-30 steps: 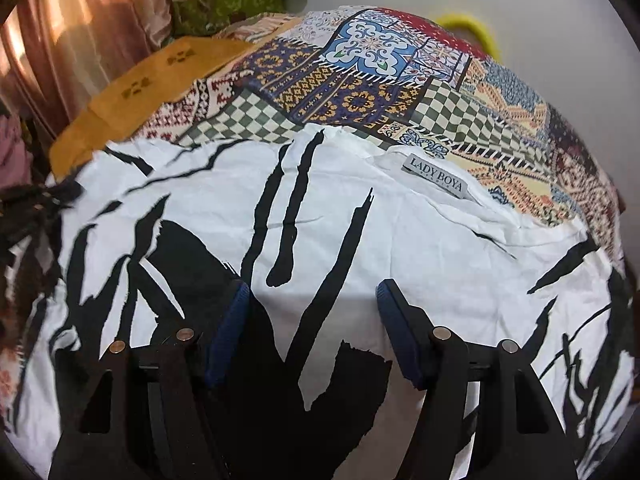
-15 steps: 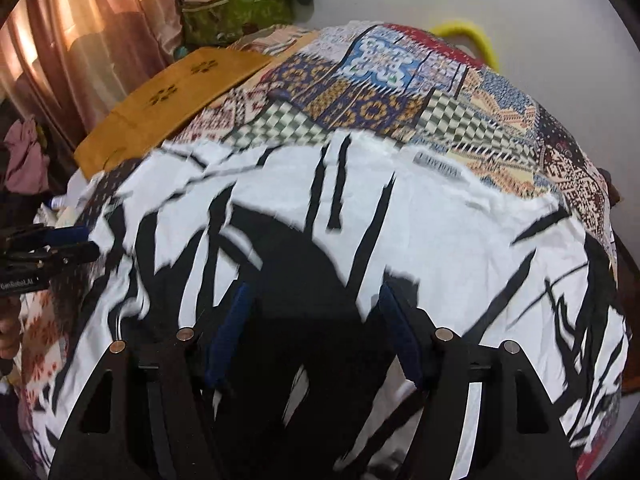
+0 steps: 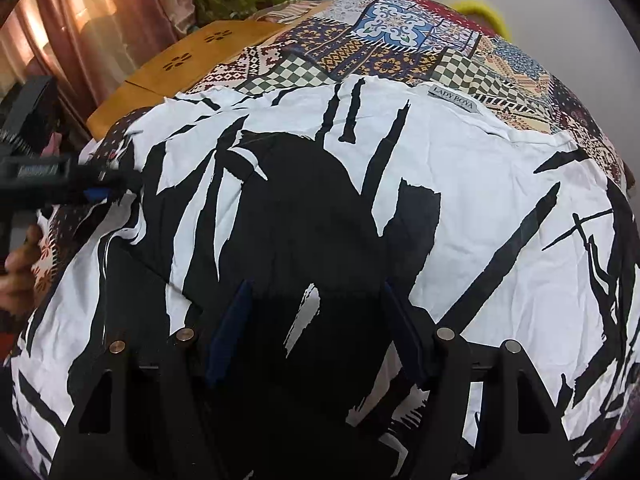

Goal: Fold small clothes

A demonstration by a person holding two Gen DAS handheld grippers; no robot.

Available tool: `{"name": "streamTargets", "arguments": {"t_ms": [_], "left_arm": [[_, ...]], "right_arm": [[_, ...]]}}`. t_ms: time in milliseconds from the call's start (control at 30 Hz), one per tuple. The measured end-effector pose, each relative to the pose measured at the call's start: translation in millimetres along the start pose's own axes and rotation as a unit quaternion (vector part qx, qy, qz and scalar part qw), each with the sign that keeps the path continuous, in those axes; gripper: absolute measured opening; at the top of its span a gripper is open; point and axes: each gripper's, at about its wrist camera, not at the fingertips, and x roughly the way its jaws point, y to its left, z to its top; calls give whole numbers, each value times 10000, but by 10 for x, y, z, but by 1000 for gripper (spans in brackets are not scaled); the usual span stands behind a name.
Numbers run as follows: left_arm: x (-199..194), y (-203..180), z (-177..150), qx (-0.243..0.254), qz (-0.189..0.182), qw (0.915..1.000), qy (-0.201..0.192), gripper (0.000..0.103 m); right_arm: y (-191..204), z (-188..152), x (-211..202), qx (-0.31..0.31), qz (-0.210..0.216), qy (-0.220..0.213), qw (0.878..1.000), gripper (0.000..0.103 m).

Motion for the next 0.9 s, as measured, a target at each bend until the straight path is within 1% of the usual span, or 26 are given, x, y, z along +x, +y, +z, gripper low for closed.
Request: {"name": "streamTargets", "arguments": {"t_ms": [33, 133, 167, 200, 233, 267, 300, 333, 367, 400, 433, 467, 533, 567, 600, 633, 700, 800, 867, 900], "left_arm": [[-6, 2, 51, -13, 62, 9999, -102, 51], [-27, -18, 207, -6, 216, 9990, -394, 41], [-26, -46, 252, 49, 309, 9984, -468, 30], [-18, -79, 294, 139, 434, 9976, -512, 15], [-7, -122, 329, 256, 583, 9965, -537, 9], [8, -215, 362, 458, 751, 9943, -595, 6], [3, -261, 378, 596, 840, 9925, -658, 5], [-13, -397, 387, 847, 985, 9885, -773, 4], [-51, -485, 373, 1030, 1053, 9852, -872, 4], [-96, -626, 349, 1300, 1119, 9799, -1019, 4], [-143, -781, 308, 1591, 1173, 9732, -1174, 4], [-189, -970, 249, 1923, 1214, 9645, -1345, 4], [-214, -1282, 128, 2427, 1143, 9520, -1477, 4], [-177, -1422, 56, 2653, 1091, 9472, -1434, 4], [-107, -1514, -10, 2800, 1058, 9450, -1317, 4], [1, -1581, -67, 2895, 1021, 9452, -1116, 4], [256, -1622, -162, 2963, 931, 9484, -634, 4], [636, -1571, -326, 3065, 1021, 9464, -16, 4], [728, -1534, -402, 3064, 1047, 9460, 142, 4], [713, -1521, -420, 3065, 1045, 9460, 122, 5]], "right_arm": [[1, -5, 3, -8, 18, -7, 10000, 66], [-14, -23, 2, 26, 102, -54, 9999, 66], [-25, -28, 0, 47, 137, -70, 9999, 66], [-38, -31, -3, 79, 178, -86, 9998, 66], [-49, -31, -6, 110, 211, -101, 9997, 66], [-58, -30, -9, 132, 234, -108, 9996, 66], [-57, -31, -13, 142, 241, -111, 9995, 66], [-55, -30, -18, 149, 243, -109, 9995, 66], [-49, -38, -26, 156, 243, -108, 9995, 66], [-48, -44, -37, 162, 253, -112, 9995, 66], [-53, -48, -46, 189, 268, -112, 9994, 66], [-69, -54, -63, 237, 295, -115, 9992, 65], [-118, -63, -102, 362, 342, -118, 9987, 63], [-141, -67, -123, 421, 361, -119, 9984, 63], [-181, -77, -160, 513, 370, -134, 9979, 63], [-213, -88, -192, 580, 368, -156, 9975, 63], [-306, -117, -287, 741, 338, -222, 9964, 63], [-414, -164, -438, 885, 218, -315, 9953, 63], [-464, -177, -548, 923, 149, -396, 9948, 63], [-473, -173, -583, 926, 130, -421, 9947, 63]]}}
